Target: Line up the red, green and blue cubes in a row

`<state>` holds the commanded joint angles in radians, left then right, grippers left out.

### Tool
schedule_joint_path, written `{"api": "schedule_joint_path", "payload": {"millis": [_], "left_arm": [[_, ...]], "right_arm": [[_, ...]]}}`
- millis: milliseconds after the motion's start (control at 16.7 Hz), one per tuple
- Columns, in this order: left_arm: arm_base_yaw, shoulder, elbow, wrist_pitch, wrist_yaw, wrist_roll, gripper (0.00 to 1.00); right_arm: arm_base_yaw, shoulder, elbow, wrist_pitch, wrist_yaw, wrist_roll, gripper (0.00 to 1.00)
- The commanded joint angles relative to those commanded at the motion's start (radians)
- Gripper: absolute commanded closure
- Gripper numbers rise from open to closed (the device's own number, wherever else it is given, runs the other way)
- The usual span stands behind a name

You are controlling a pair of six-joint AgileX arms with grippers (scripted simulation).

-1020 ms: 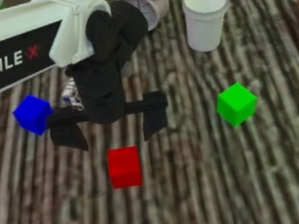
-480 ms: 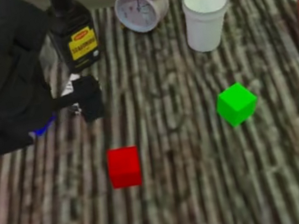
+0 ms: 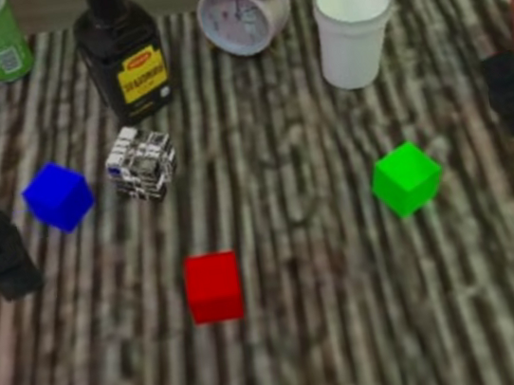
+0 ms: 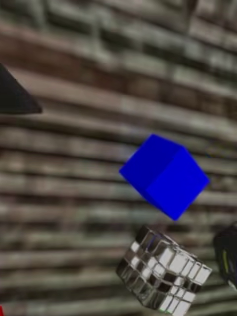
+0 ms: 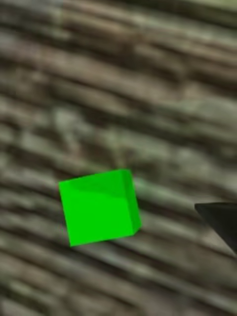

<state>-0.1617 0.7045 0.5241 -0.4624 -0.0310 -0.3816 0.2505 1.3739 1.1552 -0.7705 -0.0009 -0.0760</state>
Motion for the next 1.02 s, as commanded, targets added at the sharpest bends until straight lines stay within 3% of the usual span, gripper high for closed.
{"api": "schedule_joint_path", "payload": {"millis": [480,720,1020], "left_arm": [[0.155,-0.564,-0.433,0.359,0.020,0.287,0.00],[0.179,-0.689,-0.514,0.451,0.030,0.370,0.00],[0.182,-0.705,-0.524,0.462,0.031,0.382,0.00]], "right_arm": [[0.120,0.694,0.575,-0.380,0.003,-0.036,0.00],[0.150,0.839,0.725,-0.459,0.004,-0.045,0.00],[0.153,0.857,0.744,-0.468,0.004,-0.046,0.00]]}}
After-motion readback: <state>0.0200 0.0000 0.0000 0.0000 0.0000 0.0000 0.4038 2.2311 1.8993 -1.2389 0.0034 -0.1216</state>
